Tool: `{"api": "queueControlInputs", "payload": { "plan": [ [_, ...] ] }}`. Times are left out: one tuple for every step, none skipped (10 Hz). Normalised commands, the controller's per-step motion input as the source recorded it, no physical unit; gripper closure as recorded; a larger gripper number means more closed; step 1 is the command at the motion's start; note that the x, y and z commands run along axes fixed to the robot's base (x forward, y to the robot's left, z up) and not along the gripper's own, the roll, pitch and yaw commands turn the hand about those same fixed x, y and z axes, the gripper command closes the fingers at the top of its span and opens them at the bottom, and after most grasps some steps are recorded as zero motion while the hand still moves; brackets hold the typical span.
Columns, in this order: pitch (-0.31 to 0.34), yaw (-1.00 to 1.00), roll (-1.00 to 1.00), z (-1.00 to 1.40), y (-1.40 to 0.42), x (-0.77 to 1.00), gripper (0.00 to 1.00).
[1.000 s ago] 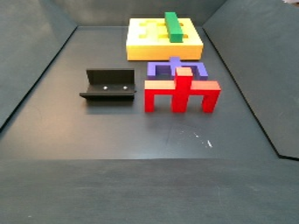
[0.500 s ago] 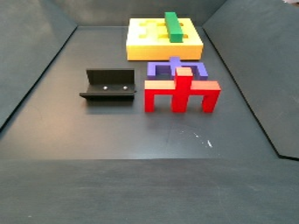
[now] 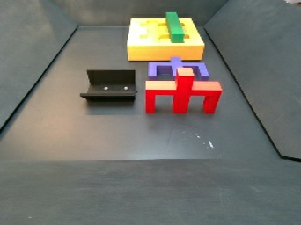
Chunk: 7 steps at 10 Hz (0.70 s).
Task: Pick up the blue object. Move up. Move to above the board. Insert the blue object.
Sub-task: Insert the blue object.
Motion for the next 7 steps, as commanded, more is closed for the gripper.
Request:
{"api": "queueControlInputs", "payload": {
  "plan": [
    [-0.047,0.0,0.0,-1.0,-0.03,0.27,1.0],
    [-0.077,0.01,0.0,-1.0,-0.03,0.21,1.0],
    [-0.086,0.02,0.0,-1.0,-0.06,0.19,1.0],
    [-0.087,0.02,0.0,-0.97,-0.06,0.15,1.0],
    [-0.114,0.09,0.01,-0.83,-0.03,0.01,1.0],
    [-0.154,0.18,0.01,-0.7,-0.03,-0.03,1.0],
    [-0.139,0.15,0.02,-0.6,-0.07,-0.04,1.0]
  ]
}}
